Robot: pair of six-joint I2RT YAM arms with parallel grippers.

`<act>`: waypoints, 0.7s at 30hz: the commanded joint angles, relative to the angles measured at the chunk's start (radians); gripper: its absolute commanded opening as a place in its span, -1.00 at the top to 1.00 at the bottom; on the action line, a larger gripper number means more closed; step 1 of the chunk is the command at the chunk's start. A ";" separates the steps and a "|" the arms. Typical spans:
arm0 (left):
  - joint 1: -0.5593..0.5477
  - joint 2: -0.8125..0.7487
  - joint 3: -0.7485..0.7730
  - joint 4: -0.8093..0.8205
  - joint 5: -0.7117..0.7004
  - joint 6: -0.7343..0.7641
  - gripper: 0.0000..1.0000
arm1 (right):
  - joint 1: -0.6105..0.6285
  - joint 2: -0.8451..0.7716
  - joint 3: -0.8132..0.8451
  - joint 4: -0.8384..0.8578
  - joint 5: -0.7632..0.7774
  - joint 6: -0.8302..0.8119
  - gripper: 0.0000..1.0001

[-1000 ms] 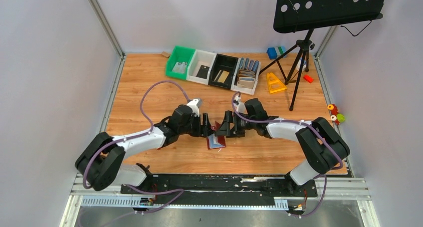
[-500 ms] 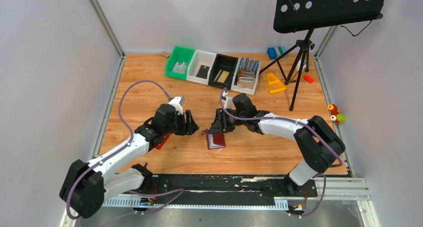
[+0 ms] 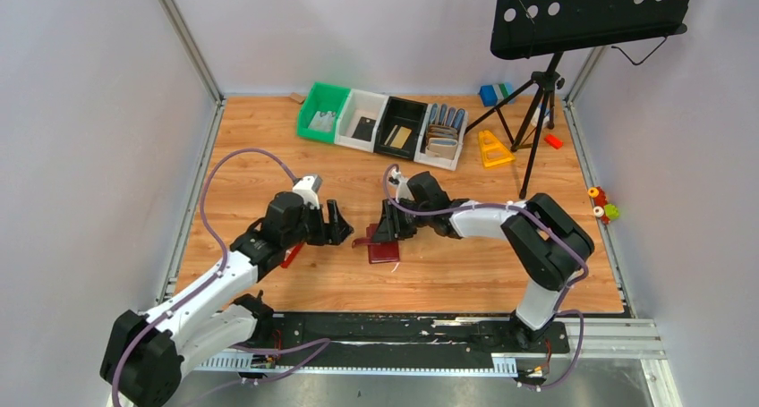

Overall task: Take the credit cards out of the card holder
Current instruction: Close the card holder at the center of the board.

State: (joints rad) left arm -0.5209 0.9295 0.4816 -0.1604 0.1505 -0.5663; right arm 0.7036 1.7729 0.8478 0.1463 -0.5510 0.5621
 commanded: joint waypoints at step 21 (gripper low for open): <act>0.007 -0.315 -0.075 0.320 -0.548 0.503 -1.00 | -0.042 -0.797 -0.225 -0.124 0.982 -0.446 -0.86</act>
State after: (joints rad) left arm -0.5201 0.5926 0.4381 -0.0261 -0.2466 -0.2073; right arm 0.6880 0.9802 0.6209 0.0387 0.2588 0.2070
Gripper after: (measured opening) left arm 0.998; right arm 0.911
